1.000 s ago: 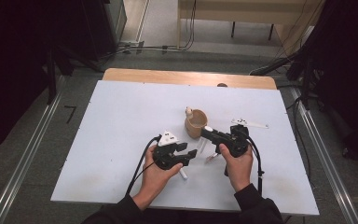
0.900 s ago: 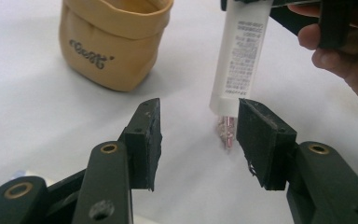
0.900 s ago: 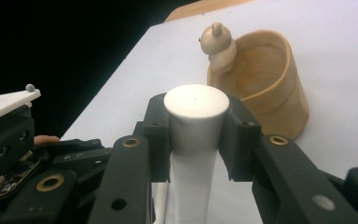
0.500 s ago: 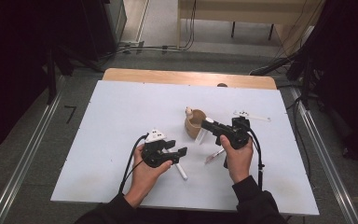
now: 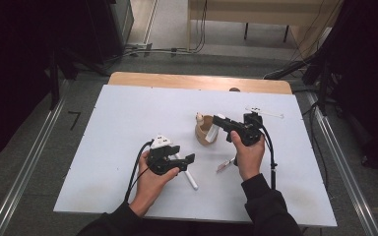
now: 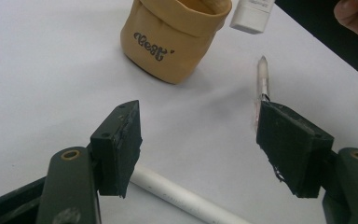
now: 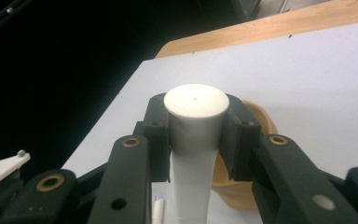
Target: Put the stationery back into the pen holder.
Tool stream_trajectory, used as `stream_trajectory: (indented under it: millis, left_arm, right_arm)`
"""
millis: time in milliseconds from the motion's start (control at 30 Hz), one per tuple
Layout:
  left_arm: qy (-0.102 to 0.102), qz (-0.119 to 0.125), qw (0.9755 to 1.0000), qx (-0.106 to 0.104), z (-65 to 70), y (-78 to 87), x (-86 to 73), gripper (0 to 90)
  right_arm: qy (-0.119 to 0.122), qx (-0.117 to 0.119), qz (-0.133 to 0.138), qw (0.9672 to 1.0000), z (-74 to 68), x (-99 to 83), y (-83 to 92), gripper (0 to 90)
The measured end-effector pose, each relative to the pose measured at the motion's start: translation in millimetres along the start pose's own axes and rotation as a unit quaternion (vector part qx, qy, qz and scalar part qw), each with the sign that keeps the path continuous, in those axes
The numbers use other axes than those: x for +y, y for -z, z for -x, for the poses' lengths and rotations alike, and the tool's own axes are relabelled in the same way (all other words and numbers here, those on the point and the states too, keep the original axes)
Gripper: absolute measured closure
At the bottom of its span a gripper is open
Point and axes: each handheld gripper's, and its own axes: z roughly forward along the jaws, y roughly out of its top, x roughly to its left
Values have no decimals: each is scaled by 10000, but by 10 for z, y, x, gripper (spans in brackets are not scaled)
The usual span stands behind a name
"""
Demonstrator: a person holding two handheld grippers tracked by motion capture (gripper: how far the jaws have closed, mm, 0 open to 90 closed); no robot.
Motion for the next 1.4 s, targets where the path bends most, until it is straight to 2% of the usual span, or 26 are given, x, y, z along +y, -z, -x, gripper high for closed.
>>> stream_trajectory:
  millis: [133,300,533,867,1400]
  left_arm:
    - [39,15,10000,-33,-12,0,0,314]
    - [120,150,9998,-41,-25,23,10,315]
    - [130,144,9998,-36,-47,15,10,283]
    - [142,165,9998,-25,-48,10,9,253]
    - [70,126,9999,38,-42,-6,-4,237]
  right_arm:
    - [15,-64,43,10000,-6,57,-48,650]
    - [-20,-170,95,9998,30,130,-116,650]
    - [128,-406,102,9990,38,187,-218,649]
    - [442,-713,-140,9964,77,120,-395,649]
    - [535,-832,-321,9946,95,34,-509,648]
